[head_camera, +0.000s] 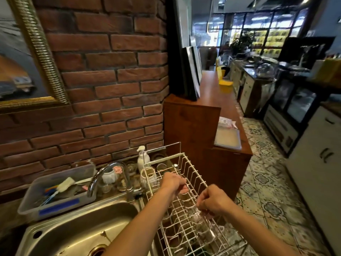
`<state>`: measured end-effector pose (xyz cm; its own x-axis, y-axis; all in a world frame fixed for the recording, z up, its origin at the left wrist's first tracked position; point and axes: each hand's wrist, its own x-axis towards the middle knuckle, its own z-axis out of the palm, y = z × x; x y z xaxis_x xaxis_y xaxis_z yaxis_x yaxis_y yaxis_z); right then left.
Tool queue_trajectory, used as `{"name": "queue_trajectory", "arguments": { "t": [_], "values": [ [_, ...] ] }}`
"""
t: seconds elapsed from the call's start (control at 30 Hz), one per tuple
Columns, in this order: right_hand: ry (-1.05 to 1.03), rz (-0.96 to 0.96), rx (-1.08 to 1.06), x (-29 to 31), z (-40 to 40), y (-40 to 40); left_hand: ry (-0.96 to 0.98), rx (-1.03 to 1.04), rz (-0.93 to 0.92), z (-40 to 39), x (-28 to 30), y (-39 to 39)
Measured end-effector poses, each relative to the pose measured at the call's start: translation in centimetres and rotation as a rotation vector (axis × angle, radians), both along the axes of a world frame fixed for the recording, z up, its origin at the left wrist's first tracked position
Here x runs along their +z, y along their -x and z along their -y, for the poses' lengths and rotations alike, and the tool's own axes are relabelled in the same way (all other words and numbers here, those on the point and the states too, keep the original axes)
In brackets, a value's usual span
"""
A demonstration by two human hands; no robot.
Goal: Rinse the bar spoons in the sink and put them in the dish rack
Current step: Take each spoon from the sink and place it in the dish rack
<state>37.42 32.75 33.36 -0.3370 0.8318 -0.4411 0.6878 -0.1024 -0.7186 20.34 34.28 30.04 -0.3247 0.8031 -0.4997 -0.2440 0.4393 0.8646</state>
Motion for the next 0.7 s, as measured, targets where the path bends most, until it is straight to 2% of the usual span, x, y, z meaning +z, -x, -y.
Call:
{"name": "queue_trajectory", "arguments": {
  "t": [0.3, 0.53, 0.7],
  "values": [
    [-0.276, 0.329, 0.156, -3.1, -0.2, 1.3, 0.213, -0.009, -0.092, -1.2, -2.2, -1.6],
    [-0.404, 0.392, 0.222, -4.4, 0.6, 2.0, 0.296, 0.026, -0.176, -1.3, -4.2, -1.9],
    [-0.423, 0.436, 0.253, -4.5, 0.6, 2.2, 0.336, 0.056, -0.271, -2.0, -4.7, -2.0]
  ]
}}
